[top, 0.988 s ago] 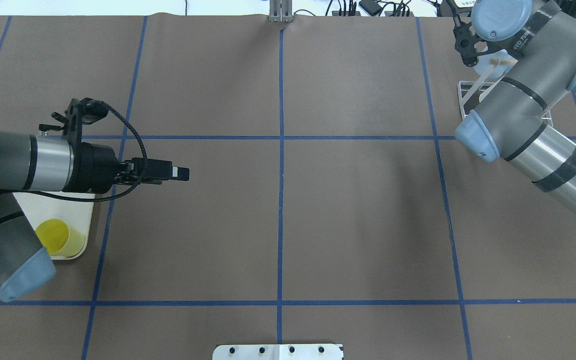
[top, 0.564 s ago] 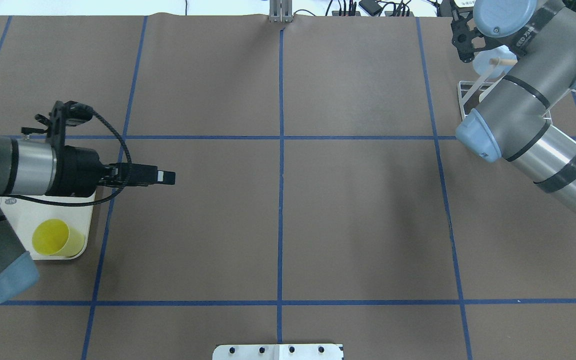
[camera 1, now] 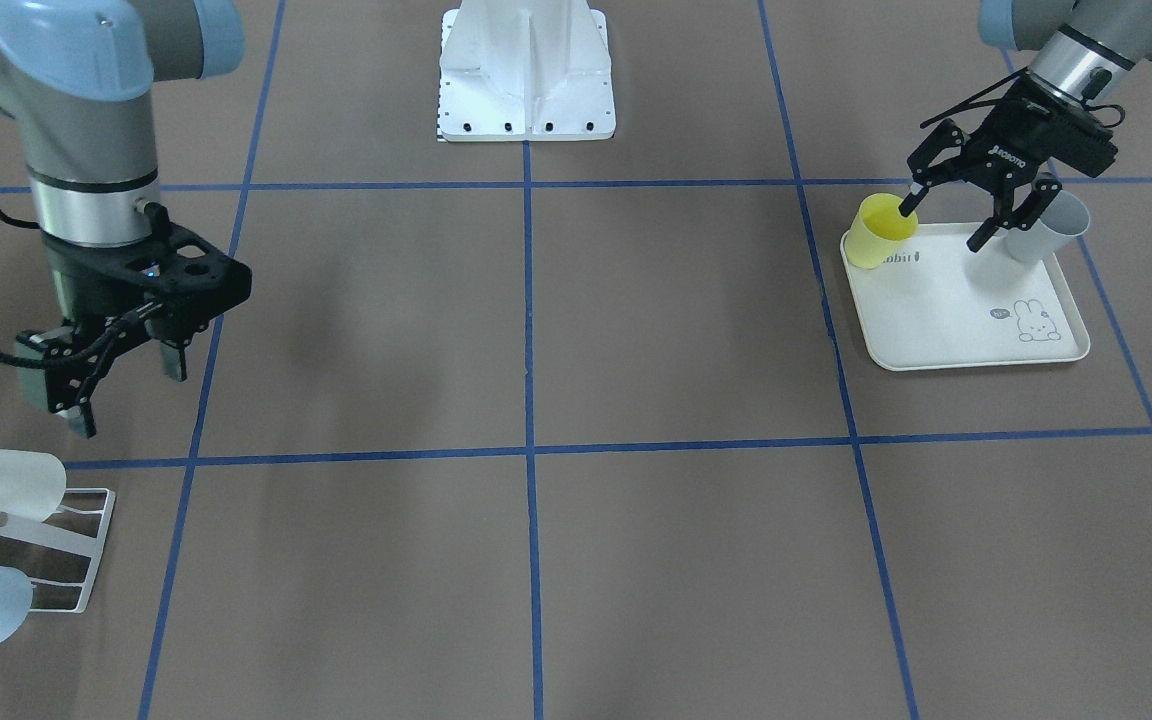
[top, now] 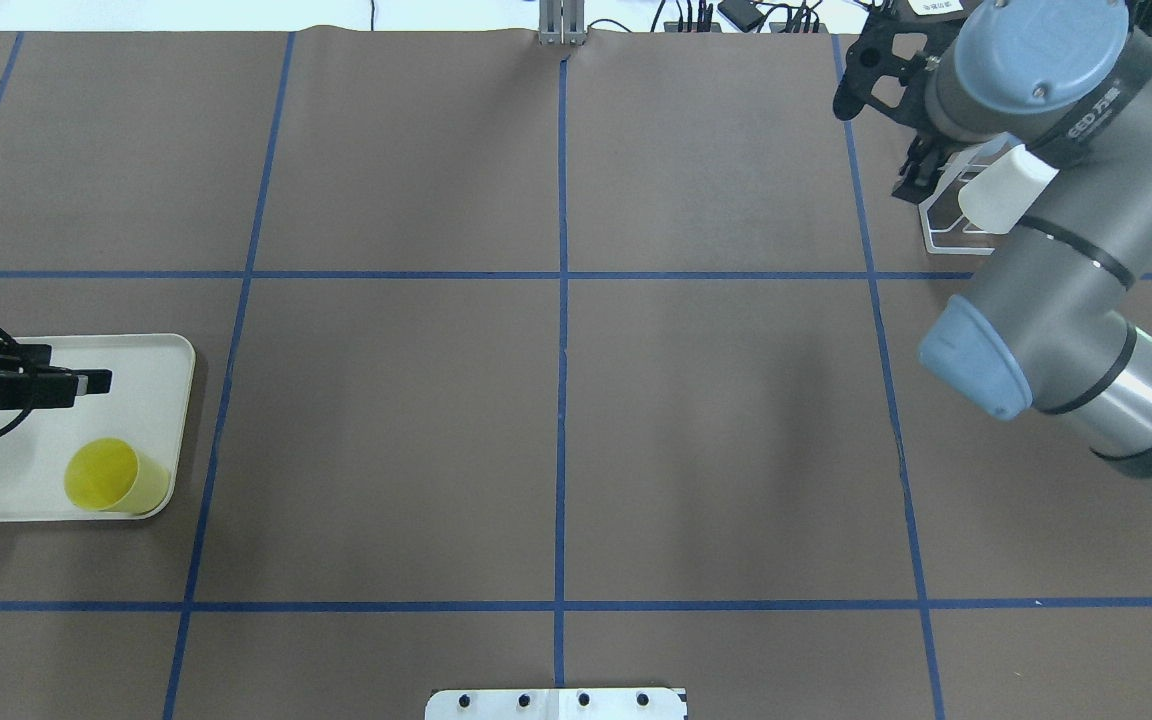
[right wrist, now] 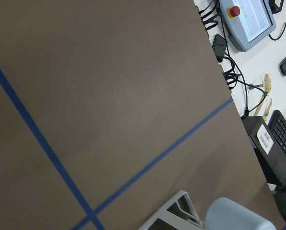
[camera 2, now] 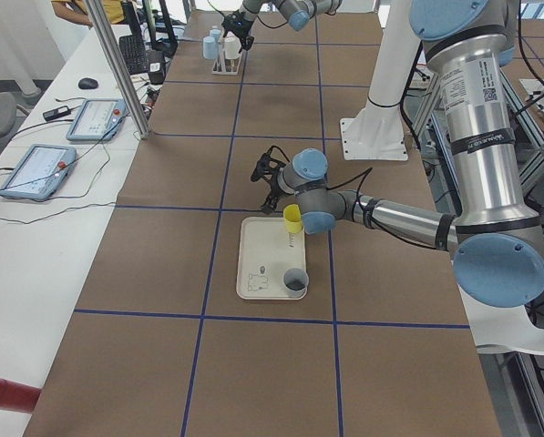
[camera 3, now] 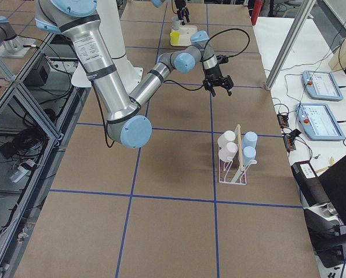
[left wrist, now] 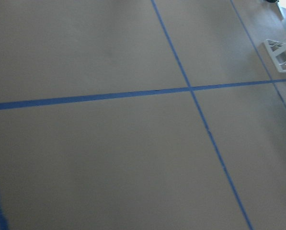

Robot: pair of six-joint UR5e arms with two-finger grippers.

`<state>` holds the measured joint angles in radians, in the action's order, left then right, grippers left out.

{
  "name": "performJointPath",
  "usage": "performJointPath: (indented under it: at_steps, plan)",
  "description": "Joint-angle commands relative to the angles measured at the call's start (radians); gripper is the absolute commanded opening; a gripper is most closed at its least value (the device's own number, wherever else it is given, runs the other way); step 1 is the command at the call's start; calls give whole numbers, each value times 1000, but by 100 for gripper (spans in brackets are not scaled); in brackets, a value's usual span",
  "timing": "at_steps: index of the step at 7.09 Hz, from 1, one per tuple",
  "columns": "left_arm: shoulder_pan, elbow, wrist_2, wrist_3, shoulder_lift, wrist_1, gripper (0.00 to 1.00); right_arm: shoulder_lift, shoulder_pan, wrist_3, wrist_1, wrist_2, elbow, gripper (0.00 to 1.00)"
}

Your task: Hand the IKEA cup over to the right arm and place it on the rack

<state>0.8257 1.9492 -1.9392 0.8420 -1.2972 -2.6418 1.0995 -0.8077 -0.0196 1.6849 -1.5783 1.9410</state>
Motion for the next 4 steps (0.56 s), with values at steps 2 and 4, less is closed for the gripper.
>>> performJointPath:
  at_steps: [2,4]
  plan:
    - [-149,-41,159,-12,42,2,100,-19,64,240,-14,-180,104,99]
    - [-204,-55,180,-8,44,3,100,-41,64,257,-28,-375,101,99]
